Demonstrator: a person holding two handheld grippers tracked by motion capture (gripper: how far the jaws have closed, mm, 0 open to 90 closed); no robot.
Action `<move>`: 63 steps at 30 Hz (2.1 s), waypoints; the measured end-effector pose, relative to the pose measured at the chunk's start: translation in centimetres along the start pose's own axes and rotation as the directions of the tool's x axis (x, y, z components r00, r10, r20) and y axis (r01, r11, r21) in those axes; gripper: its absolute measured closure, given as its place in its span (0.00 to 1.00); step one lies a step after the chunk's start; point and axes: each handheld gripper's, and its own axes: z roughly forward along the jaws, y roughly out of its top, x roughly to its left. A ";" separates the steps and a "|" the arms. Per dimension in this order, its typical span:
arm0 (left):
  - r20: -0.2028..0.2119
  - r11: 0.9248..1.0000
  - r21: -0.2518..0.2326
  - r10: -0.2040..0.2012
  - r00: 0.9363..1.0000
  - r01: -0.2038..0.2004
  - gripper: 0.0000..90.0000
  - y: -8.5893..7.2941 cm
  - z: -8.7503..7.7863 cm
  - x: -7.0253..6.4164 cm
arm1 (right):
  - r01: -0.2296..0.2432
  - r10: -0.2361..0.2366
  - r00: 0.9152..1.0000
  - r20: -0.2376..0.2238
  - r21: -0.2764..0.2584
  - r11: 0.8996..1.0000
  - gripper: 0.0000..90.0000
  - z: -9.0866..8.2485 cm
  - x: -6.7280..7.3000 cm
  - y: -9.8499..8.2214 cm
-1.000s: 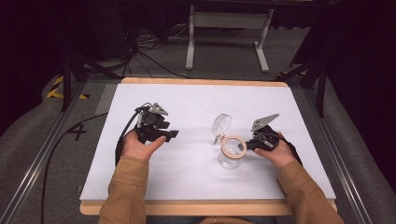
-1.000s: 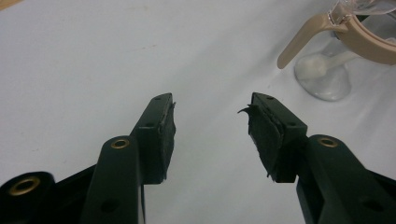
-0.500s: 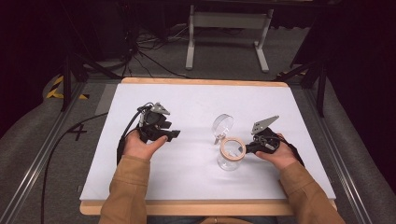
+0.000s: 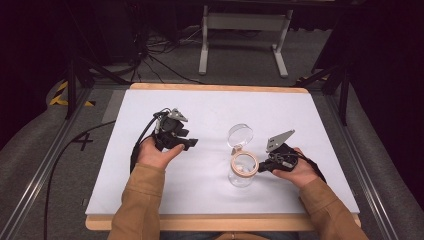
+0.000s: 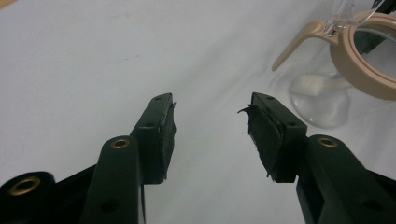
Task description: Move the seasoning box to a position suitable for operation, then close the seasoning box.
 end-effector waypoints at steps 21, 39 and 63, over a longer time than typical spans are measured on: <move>0.023 1.000 0.006 0.015 1.000 -0.015 0.57 0.5 0.7 -0.2 | 0.044 -0.043 0.998 -0.044 0.038 0.998 0.99 0.8 1.6 0.5; 0.062 0.997 -0.079 0.019 0.998 -0.014 0.65 1.0 0.8 -0.7 | -0.013 0.015 1.000 0.016 -0.115 0.993 0.99 -3.8 1.4 0.7; 0.180 0.951 -0.307 0.014 0.984 0.043 1.00 3.1 4.4 -3.1 | -0.025 0.018 1.000 -0.025 -0.308 0.951 1.00 -5.3 4.8 2.3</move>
